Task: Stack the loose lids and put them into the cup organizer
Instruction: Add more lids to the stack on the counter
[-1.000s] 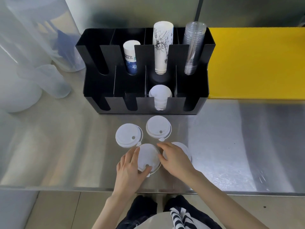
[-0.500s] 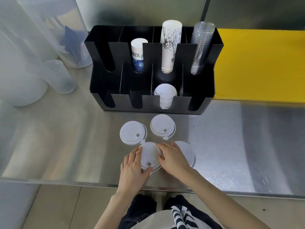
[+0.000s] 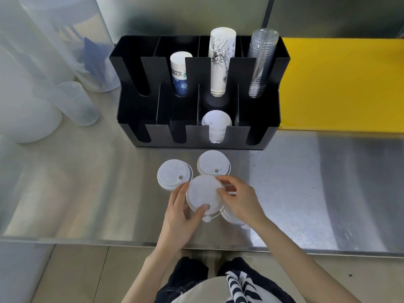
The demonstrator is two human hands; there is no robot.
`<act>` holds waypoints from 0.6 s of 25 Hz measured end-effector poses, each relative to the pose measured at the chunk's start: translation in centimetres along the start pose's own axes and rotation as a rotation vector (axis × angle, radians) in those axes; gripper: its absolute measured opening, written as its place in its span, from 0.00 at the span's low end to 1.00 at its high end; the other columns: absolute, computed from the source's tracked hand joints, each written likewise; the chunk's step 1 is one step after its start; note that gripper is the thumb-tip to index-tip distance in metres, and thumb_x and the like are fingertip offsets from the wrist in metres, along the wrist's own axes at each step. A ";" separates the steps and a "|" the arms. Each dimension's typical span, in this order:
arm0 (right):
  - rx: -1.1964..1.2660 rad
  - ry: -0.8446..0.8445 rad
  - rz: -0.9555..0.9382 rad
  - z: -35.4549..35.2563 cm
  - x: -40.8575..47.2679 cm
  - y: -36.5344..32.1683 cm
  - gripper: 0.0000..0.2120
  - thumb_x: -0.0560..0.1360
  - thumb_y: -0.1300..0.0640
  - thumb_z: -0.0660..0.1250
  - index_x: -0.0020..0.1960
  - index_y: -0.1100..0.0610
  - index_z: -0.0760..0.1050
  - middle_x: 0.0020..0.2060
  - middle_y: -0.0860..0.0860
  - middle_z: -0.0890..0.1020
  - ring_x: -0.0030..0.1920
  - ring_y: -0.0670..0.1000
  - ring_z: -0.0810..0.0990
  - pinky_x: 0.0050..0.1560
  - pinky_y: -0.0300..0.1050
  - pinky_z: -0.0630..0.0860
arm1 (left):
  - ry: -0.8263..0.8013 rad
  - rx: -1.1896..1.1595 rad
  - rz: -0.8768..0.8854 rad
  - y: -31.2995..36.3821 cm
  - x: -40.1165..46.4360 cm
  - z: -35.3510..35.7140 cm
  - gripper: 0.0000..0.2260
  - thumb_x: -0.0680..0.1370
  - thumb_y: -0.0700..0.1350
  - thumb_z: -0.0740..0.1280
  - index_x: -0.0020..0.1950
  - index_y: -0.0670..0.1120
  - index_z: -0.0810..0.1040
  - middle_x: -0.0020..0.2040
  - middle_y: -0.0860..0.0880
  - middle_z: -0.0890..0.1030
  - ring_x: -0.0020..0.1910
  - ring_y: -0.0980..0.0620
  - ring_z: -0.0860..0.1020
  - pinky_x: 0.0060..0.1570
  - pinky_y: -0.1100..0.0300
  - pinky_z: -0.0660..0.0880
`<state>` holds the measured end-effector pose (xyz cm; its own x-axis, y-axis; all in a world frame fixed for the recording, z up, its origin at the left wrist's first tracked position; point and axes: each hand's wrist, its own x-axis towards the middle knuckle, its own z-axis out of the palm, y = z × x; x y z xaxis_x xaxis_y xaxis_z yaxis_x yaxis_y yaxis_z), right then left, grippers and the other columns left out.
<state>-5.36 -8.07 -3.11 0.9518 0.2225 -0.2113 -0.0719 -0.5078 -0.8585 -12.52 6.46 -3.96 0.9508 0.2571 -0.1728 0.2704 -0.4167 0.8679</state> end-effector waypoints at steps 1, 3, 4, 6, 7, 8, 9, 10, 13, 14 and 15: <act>0.016 0.005 0.015 -0.5 0.0 0.1 0.13 0.72 0.62 0.65 0.55 0.54 0.76 0.51 0.52 0.81 0.47 0.47 0.77 0.46 0.28 0.70 | 0.015 -0.077 -0.065 0.1 0.2 0.0 0.24 0.72 0.48 0.68 0.66 0.52 0.66 0.62 0.55 0.71 0.57 0.54 0.75 0.57 0.58 0.71; 0.040 0.009 0.041 -1.4 -0.1 0.4 0.11 0.71 0.60 0.66 0.54 0.53 0.77 0.47 0.49 0.82 0.46 0.46 0.78 0.44 0.25 0.70 | 0.041 -0.179 -0.183 0.2 0.5 0.2 0.16 0.73 0.48 0.66 0.60 0.54 0.72 0.54 0.54 0.78 0.53 0.52 0.79 0.55 0.57 0.72; 0.053 0.017 0.049 -1.8 -0.2 0.6 0.11 0.71 0.60 0.67 0.53 0.53 0.77 0.46 0.47 0.82 0.45 0.46 0.78 0.41 0.22 0.69 | 0.033 -0.215 -0.224 0.3 0.7 0.4 0.11 0.74 0.47 0.66 0.55 0.56 0.76 0.50 0.56 0.81 0.52 0.51 0.80 0.55 0.57 0.73; 0.060 0.031 0.063 -2.5 -0.4 1.0 0.10 0.71 0.60 0.67 0.51 0.54 0.78 0.44 0.45 0.81 0.43 0.44 0.78 0.39 0.18 0.68 | -0.006 -0.258 -0.276 0.7 0.7 0.9 0.07 0.73 0.46 0.66 0.44 0.59 0.77 0.45 0.59 0.82 0.49 0.52 0.81 0.55 0.53 0.76; 0.054 0.035 0.067 -2.7 -0.6 1.3 0.09 0.71 0.60 0.67 0.51 0.54 0.78 0.43 0.45 0.80 0.42 0.42 0.77 0.38 0.17 0.67 | -0.022 -0.281 -0.294 0.8 0.6 1.3 0.07 0.73 0.45 0.67 0.42 0.59 0.77 0.44 0.58 0.82 0.47 0.52 0.81 0.56 0.50 0.77; 0.047 0.036 0.070 -3.0 -0.7 1.6 0.09 0.71 0.60 0.66 0.51 0.54 0.78 0.43 0.45 0.80 0.42 0.41 0.77 0.38 0.17 0.67 | -0.034 -0.302 -0.309 1.0 0.5 1.7 0.07 0.73 0.44 0.67 0.41 0.58 0.77 0.44 0.57 0.83 0.46 0.52 0.82 0.56 0.48 0.77; 0.040 0.038 0.077 -3.3 -0.8 1.9 0.08 0.71 0.60 0.66 0.50 0.55 0.79 0.42 0.45 0.80 0.41 0.40 0.77 0.38 0.17 0.67 | -0.045 -0.314 -0.320 1.1 0.4 2.1 0.07 0.73 0.44 0.67 0.41 0.57 0.77 0.44 0.56 0.83 0.45 0.53 0.82 0.56 0.47 0.77; 0.036 0.040 0.086 -3.5 -1.0 2.3 0.08 0.71 0.60 0.66 0.50 0.54 0.79 0.42 0.45 0.80 0.40 0.40 0.76 0.38 0.17 0.67 | -0.055 -0.317 -0.329 1.1 0.3 2.6 0.06 0.73 0.44 0.68 0.42 0.56 0.77 0.44 0.55 0.83 0.44 0.53 0.82 0.56 0.46 0.77; 0.039 0.052 0.107 -4.1 -1.4 3.2 0.08 0.71 0.61 0.66 0.49 0.54 0.79 0.42 0.44 0.79 0.40 0.38 0.76 0.38 0.17 0.67 | -0.073 -0.311 -0.355 1.3 0.0 3.8 0.05 0.72 0.44 0.68 0.43 0.55 0.76 0.45 0.53 0.82 0.45 0.51 0.81 0.56 0.45 0.76; 0.036 0.057 0.115 -4.3 -1.4 3.5 0.08 0.71 0.61 0.66 0.49 0.54 0.79 0.42 0.44 0.79 0.40 0.38 0.76 0.38 0.17 0.66 | -0.076 -0.305 -0.367 1.3 -0.1 4.1 0.04 0.72 0.45 0.68 0.43 0.54 0.76 0.45 0.52 0.82 0.45 0.50 0.81 0.57 0.45 0.76; 0.032 0.064 0.120 -4.5 -1.5 3.7 0.08 0.71 0.61 0.66 0.49 0.54 0.79 0.42 0.44 0.79 0.40 0.39 0.76 0.38 0.17 0.66 | -0.074 -0.301 -0.375 1.4 -0.2 4.5 0.04 0.72 0.44 0.68 0.43 0.53 0.76 0.45 0.51 0.82 0.45 0.50 0.81 0.57 0.45 0.76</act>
<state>-5.70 -13.99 -3.92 0.9527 0.1074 -0.2844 -0.1953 -0.5005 -0.8434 -11.61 1.89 -4.80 0.8076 0.2734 -0.5225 0.5508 -0.0334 0.8340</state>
